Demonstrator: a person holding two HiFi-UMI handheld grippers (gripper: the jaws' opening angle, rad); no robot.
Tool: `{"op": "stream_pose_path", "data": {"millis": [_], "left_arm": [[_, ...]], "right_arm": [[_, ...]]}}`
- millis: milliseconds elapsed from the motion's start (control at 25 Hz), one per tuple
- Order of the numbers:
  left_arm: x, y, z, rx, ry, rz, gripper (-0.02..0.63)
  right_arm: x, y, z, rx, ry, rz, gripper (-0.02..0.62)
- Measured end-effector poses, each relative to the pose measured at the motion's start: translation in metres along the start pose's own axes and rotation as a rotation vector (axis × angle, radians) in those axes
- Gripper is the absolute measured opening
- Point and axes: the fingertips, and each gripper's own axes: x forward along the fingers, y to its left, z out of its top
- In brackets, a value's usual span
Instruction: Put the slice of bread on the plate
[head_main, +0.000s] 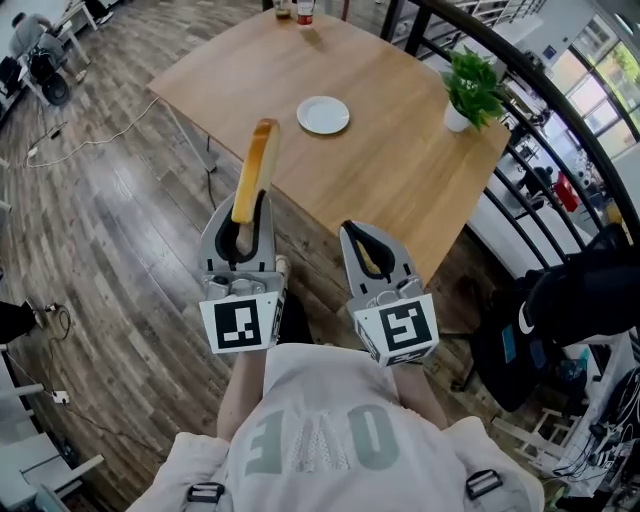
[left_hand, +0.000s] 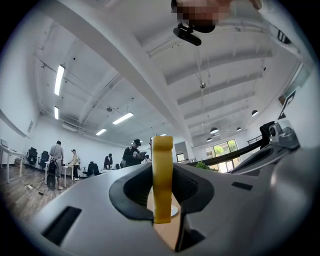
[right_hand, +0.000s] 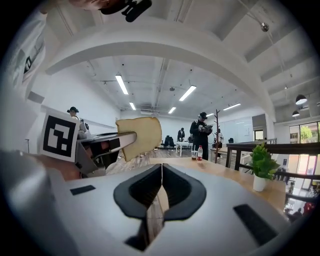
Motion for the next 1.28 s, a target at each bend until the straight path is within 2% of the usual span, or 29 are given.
{"op": "stream_pose_path", "data": {"millis": [160, 320, 520, 760, 840, 960, 1080, 1280], "left_arm": [[0.057, 0.035, -0.016, -0.004, -0.015, -0.009, 0.092], [0.123, 0.079, -0.039, -0.021, 0.014, -0.036, 0.092], [0.192, 0.112, -0.073, -0.037, 0.057, -0.077, 0.092], [0.257, 0.148, -0.086, -0.025, 0.102, -0.136, 0.092], [0.271, 0.155, -0.093, -0.006, 0.126, -0.146, 0.092], [0.285, 0.152, -0.103, -0.026, 0.136, -0.154, 0.092], [0.299, 0.141, -0.111, -0.055, 0.139, -0.177, 0.092], [0.324, 0.12, -0.113, -0.058, 0.152, -0.227, 0.092]], "right_arm": [[0.06, -0.023, 0.015, -0.038, -0.014, -0.019, 0.021], [0.128, -0.049, 0.021, -0.004, 0.013, -0.064, 0.021], [0.197, -0.075, 0.016, 0.05, 0.055, -0.098, 0.021], [0.258, -0.094, 0.019, 0.08, 0.108, -0.15, 0.021], [0.267, -0.103, 0.021, 0.092, 0.12, -0.175, 0.021], [0.272, -0.121, 0.019, 0.113, 0.129, -0.206, 0.021], [0.279, -0.139, 0.015, 0.152, 0.118, -0.202, 0.021], [0.294, -0.155, 0.029, 0.126, 0.087, -0.19, 0.021]]}}
